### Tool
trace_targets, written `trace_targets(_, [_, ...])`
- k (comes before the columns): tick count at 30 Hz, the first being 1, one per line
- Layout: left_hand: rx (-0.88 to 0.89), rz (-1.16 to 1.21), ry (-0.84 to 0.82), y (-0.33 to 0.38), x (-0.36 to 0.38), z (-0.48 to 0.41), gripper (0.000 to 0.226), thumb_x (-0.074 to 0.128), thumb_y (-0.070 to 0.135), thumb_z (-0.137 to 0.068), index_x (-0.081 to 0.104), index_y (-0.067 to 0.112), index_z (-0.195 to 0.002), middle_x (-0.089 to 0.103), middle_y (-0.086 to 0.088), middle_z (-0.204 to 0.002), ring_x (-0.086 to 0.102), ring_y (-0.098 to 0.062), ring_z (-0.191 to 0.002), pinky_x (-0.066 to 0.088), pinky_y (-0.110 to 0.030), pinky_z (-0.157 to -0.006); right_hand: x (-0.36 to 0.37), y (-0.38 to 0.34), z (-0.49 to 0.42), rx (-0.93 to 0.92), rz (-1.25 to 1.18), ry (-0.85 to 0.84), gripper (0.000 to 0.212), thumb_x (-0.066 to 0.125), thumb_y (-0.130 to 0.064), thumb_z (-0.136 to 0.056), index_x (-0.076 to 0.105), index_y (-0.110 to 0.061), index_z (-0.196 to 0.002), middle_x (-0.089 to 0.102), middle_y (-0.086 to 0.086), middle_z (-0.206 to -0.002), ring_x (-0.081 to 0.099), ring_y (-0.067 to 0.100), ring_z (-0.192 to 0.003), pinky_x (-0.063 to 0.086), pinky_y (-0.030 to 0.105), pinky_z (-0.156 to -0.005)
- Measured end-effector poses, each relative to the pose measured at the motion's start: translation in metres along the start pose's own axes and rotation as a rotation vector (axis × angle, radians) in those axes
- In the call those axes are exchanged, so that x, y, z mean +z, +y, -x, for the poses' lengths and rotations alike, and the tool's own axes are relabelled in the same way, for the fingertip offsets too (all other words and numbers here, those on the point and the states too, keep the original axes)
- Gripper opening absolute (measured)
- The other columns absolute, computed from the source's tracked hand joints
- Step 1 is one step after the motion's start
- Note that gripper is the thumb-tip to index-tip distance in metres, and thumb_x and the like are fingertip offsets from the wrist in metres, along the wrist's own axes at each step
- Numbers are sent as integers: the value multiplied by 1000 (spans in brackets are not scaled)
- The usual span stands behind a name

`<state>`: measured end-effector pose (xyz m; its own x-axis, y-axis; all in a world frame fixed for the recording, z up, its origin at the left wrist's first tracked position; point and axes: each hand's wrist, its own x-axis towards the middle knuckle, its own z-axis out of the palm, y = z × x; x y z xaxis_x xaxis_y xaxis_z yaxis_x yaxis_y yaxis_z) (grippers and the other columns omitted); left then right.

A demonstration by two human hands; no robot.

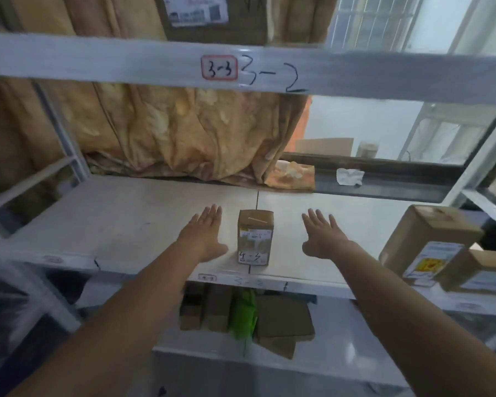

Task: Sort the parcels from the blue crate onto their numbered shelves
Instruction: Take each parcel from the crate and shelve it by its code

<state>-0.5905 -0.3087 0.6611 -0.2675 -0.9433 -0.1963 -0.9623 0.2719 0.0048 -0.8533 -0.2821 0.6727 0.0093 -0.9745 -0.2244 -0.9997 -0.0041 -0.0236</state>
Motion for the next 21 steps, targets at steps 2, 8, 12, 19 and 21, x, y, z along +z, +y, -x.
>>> trace_targets(2, [-26, -13, 60, -5, -39, 12, 90, 41, 45, -90, -20, 11, -147, -21, -6, -157, -12, -20, -147, 0, -36, -121, -42, -3, 10, -50, 50, 50, 77, 44, -23, -91, 2, -9, -153, -10, 10, -162, -11, 22, -150, -6, 43, -120])
trace_targets(8, [-130, 19, 196, -32, -113, 68, 91, 44, 51, -88, -14, 18, -149, -14, -1, -159, -4, -24, -147, 9, -39, -118, -129, -60, 34, -235, 36, 199, 75, 55, -37, -88, 21, -16, -151, 11, 6, -162, 5, 22, -150, 5, 44, -122])
trace_targets(12, [-225, 41, 231, -84, -125, 115, 87, 37, 58, -90, -12, 18, -149, -13, -2, -159, -1, -23, -147, 13, -40, -118, -140, -125, 40, -379, 61, 244, 71, 45, -50, -93, 19, -21, -152, 14, 4, -161, 11, 22, -149, 8, 43, -122])
trace_targets(19, [-456, 54, 275, -202, -114, 239, 86, 18, 69, -87, -11, 17, -149, -14, 0, -159, -7, -16, -147, 4, -38, -120, -130, -257, 61, -560, 63, 161, 81, 40, -62, -91, 7, -23, -154, 9, 3, -162, 12, 23, -149, 12, 41, -120])
trace_targets(21, [-538, 70, 259, -236, -103, 282, 84, 18, 67, -89, -13, 16, -149, -15, -2, -159, -8, -16, -147, 3, -37, -121, -130, -302, 73, -604, 86, 142, 80, 38, -65, -90, 9, -26, -154, 11, 0, -162, 15, 23, -148, 17, 41, -119])
